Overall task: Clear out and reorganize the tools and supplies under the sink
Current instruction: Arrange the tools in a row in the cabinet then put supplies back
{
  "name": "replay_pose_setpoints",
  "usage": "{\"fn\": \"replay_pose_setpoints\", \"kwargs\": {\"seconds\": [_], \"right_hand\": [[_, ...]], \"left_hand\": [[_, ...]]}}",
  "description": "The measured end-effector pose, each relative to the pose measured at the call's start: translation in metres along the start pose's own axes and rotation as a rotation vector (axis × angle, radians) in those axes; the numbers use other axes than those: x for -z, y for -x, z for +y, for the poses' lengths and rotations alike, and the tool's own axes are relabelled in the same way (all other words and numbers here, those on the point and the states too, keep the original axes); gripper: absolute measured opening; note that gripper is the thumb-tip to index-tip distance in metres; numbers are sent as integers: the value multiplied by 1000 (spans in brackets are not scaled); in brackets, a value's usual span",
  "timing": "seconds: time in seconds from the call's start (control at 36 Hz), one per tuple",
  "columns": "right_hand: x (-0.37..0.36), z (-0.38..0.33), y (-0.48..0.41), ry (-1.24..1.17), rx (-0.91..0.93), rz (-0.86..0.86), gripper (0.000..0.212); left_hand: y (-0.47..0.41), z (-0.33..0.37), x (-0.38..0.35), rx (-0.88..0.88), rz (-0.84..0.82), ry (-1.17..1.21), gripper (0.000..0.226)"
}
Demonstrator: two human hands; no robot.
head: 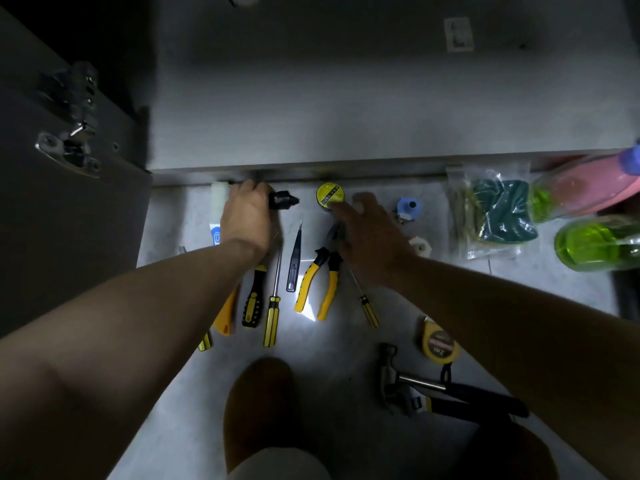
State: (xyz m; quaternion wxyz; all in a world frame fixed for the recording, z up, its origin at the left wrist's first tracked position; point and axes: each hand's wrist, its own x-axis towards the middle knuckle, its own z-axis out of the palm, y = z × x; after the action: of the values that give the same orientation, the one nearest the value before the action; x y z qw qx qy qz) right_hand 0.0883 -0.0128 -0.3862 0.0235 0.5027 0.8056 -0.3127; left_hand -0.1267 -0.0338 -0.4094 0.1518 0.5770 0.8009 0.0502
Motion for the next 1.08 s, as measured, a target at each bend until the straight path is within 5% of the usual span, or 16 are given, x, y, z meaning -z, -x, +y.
{"fn": "replay_pose_setpoints", "kwargs": {"seconds": [0.25,0.58,1.0,1.08], "right_hand": [[5,-23,-47,164,-73,-161,85],[21,4,-22,61,-49,151,44],[-5,17,-38,37,-118,-41,91],[-8,17,-39,76,-93,-29,83]], "left_hand": [[9,-4,-1,38,61,201,22],[34,24,-2,113,-30,563,21],[24,29,-20,210,-75,765,10],[22,32,-21,206,-93,781,11]]}}
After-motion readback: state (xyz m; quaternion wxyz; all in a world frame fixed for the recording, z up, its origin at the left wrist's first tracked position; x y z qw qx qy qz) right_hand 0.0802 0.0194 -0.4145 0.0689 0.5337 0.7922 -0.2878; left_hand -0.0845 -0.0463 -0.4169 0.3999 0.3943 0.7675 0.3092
